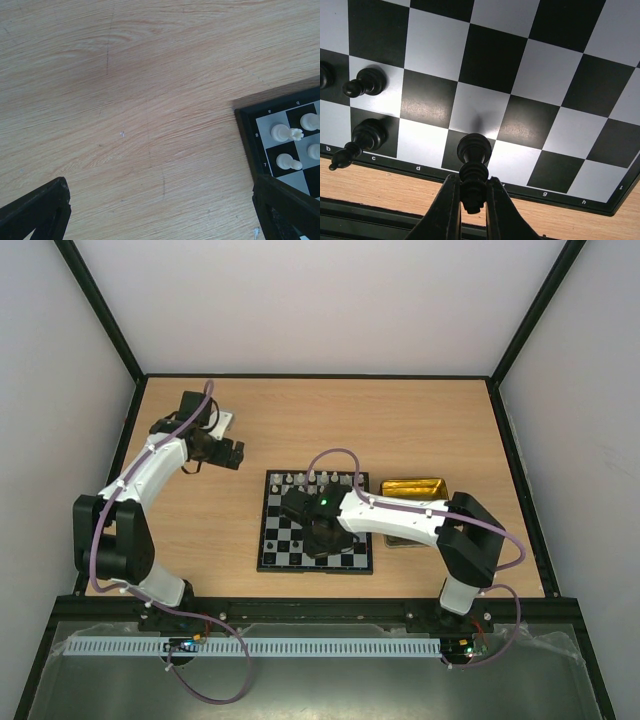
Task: Set up the chess pieces on the board
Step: Place the chess piece on the chessboard, then pick up the chess piece from the storage box.
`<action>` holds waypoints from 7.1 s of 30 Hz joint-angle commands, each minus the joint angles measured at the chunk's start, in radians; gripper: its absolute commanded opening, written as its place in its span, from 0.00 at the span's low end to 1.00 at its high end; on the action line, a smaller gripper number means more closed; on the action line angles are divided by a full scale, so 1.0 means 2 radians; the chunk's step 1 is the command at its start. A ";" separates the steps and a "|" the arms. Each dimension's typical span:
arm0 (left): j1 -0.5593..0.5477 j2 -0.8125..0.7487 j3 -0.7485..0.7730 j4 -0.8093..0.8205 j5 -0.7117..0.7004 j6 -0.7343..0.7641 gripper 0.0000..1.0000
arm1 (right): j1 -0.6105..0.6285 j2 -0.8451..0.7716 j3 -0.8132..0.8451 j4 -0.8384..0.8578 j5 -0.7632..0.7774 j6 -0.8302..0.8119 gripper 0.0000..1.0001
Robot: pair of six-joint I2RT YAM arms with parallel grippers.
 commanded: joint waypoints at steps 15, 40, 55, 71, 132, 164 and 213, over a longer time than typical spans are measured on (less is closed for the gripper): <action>-0.006 0.005 -0.001 0.000 -0.005 0.000 0.99 | 0.021 0.004 -0.004 0.003 0.003 0.010 0.02; -0.006 0.008 -0.001 0.002 -0.007 0.000 0.99 | 0.021 0.004 -0.025 0.025 -0.008 0.013 0.02; -0.006 0.010 -0.001 0.002 -0.007 0.000 0.99 | 0.022 -0.005 -0.037 0.033 -0.014 0.020 0.02; -0.006 0.009 0.000 0.000 -0.007 0.001 0.99 | 0.022 0.001 -0.030 0.029 -0.013 0.014 0.18; -0.007 0.014 0.001 0.001 -0.011 0.000 0.99 | -0.389 -0.152 -0.037 -0.076 0.070 -0.070 0.30; -0.007 0.031 0.012 -0.001 -0.015 0.001 0.99 | -0.497 -0.094 -0.135 0.034 0.028 -0.100 0.29; -0.006 0.036 0.017 -0.003 -0.017 0.001 0.99 | -0.504 -0.115 -0.093 0.002 0.048 -0.105 0.02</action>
